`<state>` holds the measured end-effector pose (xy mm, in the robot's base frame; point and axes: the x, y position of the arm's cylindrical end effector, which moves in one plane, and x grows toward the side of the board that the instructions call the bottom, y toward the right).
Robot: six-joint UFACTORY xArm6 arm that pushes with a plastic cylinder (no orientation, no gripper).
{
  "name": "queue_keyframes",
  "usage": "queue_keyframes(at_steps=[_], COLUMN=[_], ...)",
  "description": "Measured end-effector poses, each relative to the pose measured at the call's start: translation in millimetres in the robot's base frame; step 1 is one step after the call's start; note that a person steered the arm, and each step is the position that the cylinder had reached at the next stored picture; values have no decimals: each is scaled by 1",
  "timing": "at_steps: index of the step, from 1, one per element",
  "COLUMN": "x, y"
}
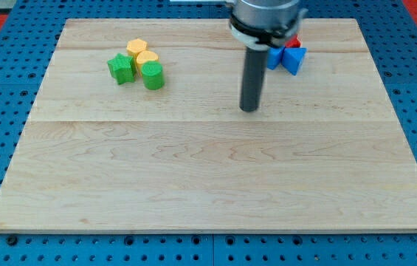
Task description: Sightly push the yellow heart into the green star
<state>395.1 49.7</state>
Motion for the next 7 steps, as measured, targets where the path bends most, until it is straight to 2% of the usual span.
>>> queue_keyframes(at_steps=[1, 2, 5, 7], x=[-62, -79, -98, -107], y=[-4, -89, -163, -152])
